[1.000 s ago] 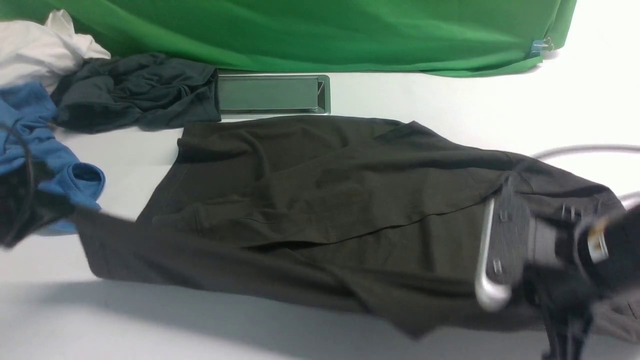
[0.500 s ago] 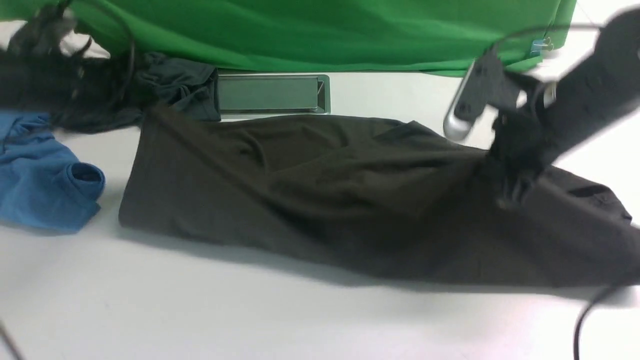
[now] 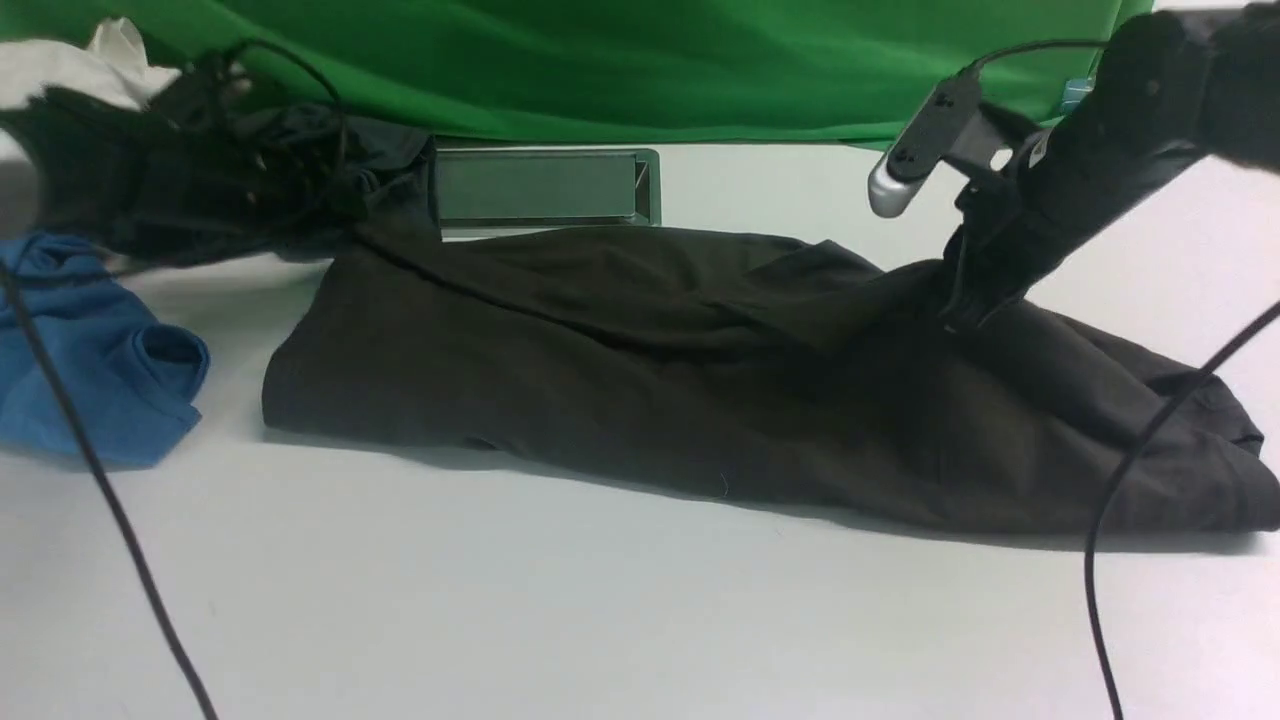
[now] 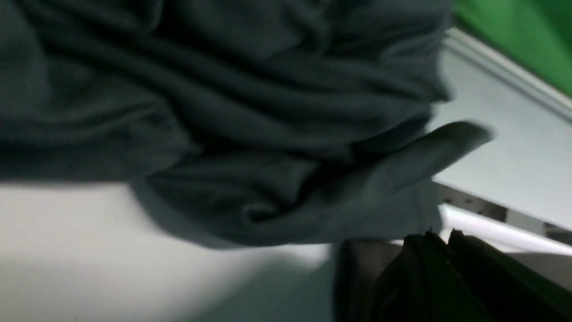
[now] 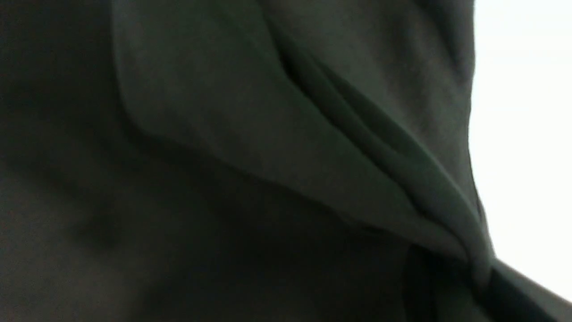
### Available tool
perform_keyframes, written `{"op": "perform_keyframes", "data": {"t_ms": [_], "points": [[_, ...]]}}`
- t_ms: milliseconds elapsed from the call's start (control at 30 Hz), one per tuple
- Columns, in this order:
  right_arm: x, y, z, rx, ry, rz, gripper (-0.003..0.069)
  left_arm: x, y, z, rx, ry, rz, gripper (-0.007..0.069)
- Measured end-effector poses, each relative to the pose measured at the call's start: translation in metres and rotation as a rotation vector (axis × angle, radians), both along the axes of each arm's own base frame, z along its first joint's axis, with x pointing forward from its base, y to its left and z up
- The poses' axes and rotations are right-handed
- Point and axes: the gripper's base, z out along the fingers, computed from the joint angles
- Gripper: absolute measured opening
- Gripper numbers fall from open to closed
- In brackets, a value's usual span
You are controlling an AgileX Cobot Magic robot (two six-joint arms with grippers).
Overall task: Fold a long-sleeved shirt on a white desktop.
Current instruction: 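Fold the black garment in half by bringing its near edge over to the far edge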
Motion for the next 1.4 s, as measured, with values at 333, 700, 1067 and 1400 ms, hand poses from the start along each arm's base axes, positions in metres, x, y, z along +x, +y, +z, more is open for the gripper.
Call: {"op": "perform_keyframes", "data": {"t_ms": [333, 700, 1067, 1400], "points": [[0.013, -0.015, -0.001, 0.06, -0.079, -0.162, 0.0304, 0.001, 0.0, 0.005, 0.028, -0.015, -0.011, 0.0117], [0.011, -0.021, 0.054, 0.139, -0.221, -0.227, 0.0455, -0.013, 0.003, 0.084, 0.236, -0.136, -0.11, 0.0522], [-0.011, 0.059, 0.04, 0.311, 0.1, 0.127, 0.0035, -0.051, -0.012, 0.155, 0.262, -0.091, -0.343, 0.0615], [0.036, 0.115, -0.027, 0.209, 0.204, 0.191, 0.0024, -0.055, -0.011, 0.153, 0.264, -0.05, -0.371, 0.0026]]}}
